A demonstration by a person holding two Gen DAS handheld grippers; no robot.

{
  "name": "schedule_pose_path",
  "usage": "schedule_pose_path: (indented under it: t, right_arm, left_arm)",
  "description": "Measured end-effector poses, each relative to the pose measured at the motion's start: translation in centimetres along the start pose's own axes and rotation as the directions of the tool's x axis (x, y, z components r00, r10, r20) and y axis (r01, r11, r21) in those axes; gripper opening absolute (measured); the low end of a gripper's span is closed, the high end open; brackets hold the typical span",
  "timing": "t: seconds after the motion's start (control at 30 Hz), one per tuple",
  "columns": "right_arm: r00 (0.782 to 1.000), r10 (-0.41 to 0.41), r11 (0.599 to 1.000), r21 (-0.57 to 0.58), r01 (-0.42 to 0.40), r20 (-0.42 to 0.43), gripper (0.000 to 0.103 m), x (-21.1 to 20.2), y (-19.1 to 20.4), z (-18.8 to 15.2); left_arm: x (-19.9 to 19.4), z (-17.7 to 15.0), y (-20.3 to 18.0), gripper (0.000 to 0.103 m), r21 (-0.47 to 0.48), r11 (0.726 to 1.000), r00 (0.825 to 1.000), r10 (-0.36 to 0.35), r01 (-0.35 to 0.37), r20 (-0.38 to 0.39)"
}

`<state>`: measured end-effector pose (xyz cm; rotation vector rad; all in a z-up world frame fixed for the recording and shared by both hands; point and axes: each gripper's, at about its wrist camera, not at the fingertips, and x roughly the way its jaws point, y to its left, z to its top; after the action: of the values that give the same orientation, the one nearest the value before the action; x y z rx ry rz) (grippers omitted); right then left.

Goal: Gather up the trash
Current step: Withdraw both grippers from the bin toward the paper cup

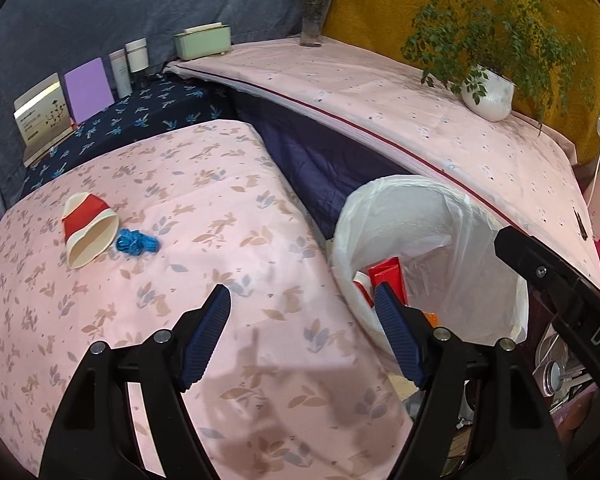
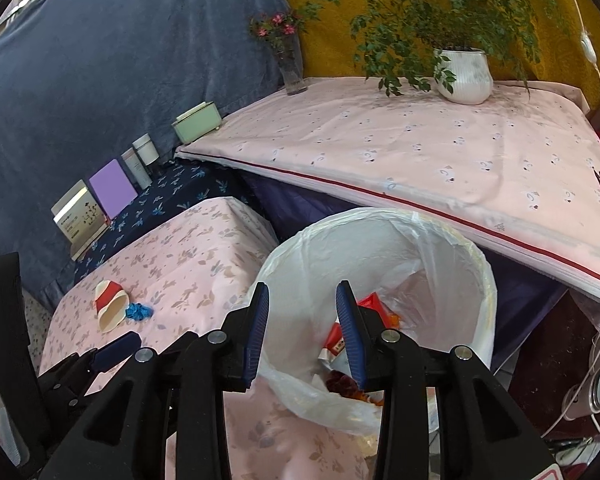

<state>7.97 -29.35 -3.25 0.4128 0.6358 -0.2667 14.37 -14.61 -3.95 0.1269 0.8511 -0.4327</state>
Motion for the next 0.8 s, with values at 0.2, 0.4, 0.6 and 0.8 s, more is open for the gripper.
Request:
schedule_pose_path:
  t: [0.2,0.4,0.6,0.8]
  right_arm:
    - [1.000,0.024,0.998,-0.052,-0.025,-0.009,0.035,0.0,3.1,-0.5]
    - [0.998,0.052,0.994,-0.099,-0.054,-0.027,0.036,0.3,6.5,-1.2]
    - [0.995,0.079,0.985,-0.151,-0.086,-0.054,0.037,0.9,10.1,-2.1]
    - [0.992,0.100,0.975,-0.192,-0.113,-0.076,0.042,1.7,13.2,-2.9]
  left_arm:
    - [-0.9,-0.4,3.1,0.071,-0.054,0.998,1.000,0.022,-0.022,0.010]
    - [-1.8,-1.0,6.5,0.073,-0.101,0.993,0.998,0.057,-0.055,0.019]
    - [-2.6,-1.7,10.3,0.074,-0.157,0.983,0.995,0.095,-0.091,0.020]
    - [-2.9,-2.5,14.0,0.074,-0.217,0.967,0.991,0.134,-0.130,0.007]
